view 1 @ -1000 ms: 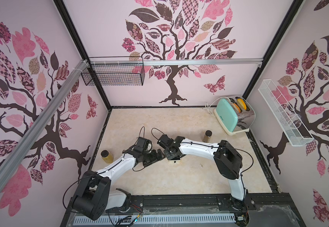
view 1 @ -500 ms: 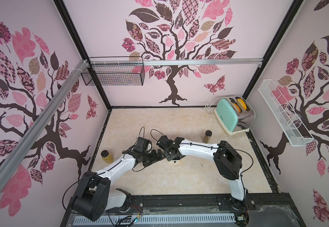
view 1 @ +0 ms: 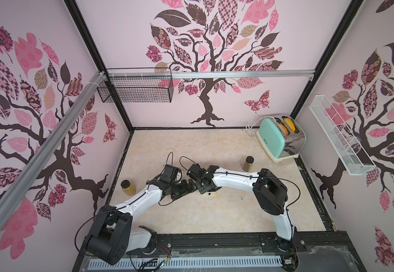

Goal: Place the earrings into the drawer-style jewelry box
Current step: Insert the earring into the inner lining.

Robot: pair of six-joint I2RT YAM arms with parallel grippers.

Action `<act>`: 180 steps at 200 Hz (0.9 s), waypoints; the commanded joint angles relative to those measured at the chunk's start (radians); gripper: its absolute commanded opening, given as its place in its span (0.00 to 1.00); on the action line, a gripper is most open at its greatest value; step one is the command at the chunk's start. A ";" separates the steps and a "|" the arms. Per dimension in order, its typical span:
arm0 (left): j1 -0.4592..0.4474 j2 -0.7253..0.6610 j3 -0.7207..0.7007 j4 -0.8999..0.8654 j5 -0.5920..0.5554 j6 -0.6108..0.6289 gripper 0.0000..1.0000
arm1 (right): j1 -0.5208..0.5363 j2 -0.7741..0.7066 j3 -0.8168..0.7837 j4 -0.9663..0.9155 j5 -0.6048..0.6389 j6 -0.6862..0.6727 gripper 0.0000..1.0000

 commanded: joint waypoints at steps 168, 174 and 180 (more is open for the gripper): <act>0.004 -0.034 -0.010 0.031 0.018 0.004 0.98 | 0.006 -0.001 0.020 -0.016 -0.005 0.003 0.18; 0.004 -0.036 -0.011 0.031 0.017 0.004 0.98 | 0.006 -0.004 0.022 -0.020 -0.005 0.003 0.20; 0.004 -0.036 -0.011 0.031 0.018 0.003 0.98 | 0.008 -0.007 0.024 -0.023 -0.006 0.004 0.21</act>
